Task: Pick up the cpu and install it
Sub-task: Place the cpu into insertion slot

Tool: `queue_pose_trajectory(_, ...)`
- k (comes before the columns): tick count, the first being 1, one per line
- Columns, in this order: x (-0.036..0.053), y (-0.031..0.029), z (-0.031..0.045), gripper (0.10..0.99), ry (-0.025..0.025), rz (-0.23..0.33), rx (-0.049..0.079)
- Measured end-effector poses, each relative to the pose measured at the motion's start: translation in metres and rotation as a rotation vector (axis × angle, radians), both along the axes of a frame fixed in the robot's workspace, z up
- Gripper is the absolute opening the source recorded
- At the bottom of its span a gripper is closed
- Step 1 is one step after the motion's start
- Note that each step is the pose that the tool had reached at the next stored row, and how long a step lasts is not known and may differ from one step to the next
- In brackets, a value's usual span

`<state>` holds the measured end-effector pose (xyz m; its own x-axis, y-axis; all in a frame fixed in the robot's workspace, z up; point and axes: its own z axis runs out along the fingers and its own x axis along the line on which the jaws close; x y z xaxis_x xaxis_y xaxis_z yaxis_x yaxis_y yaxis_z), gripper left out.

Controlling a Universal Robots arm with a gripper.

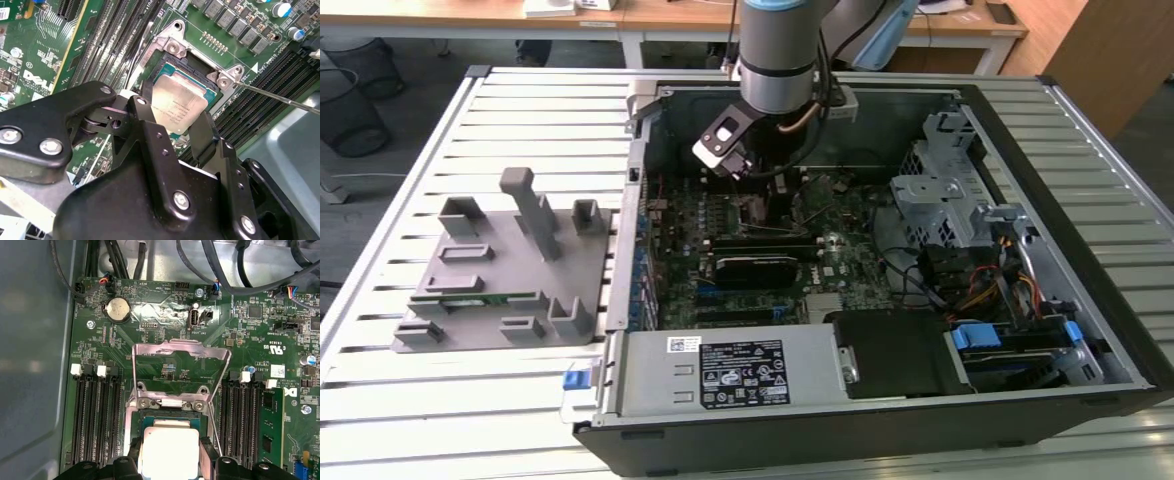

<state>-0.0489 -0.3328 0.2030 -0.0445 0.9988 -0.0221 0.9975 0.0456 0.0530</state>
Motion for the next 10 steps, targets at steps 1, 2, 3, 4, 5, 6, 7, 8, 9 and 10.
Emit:
queue_pose_trajectory(1,0.0000,0.0000,-0.0003,0.537,0.0000,0.000,0.000)
queue_pose_trajectory(2,0.0000,0.0000,-0.0006,0.537,0.0000,0.000,0.000)
queue_pose_trajectory(3,0.0000,0.0000,-0.0009,0.537,0.0000,0.000,0.000)
queue_pose_trajectory(4,0.0000,0.0000,-0.0012,0.537,-0.0001,0.000,0.000)
queue_pose_trajectory(5,0.0000,0.0000,-0.0015,0.537,-0.0001,0.000,0.000)
queue_pose_trajectory(6,0.0000,0.0000,-0.0018,0.537,0.0000,0.000,0.001)
queue_pose_trajectory(7,0.0000,0.0000,-0.0021,0.537,0.0000,0.000,0.001)
queue_pose_trajectory(8,0.0000,0.0000,-0.0025,0.537,0.0000,-0.001,0.001)
queue_pose_trajectory(9,0.0000,0.0000,-0.0027,0.537,0.0000,-0.001,0.001)
queue_pose_trajectory(10,0.0000,0.0000,-0.0030,0.537,-0.0001,-0.001,0.002)
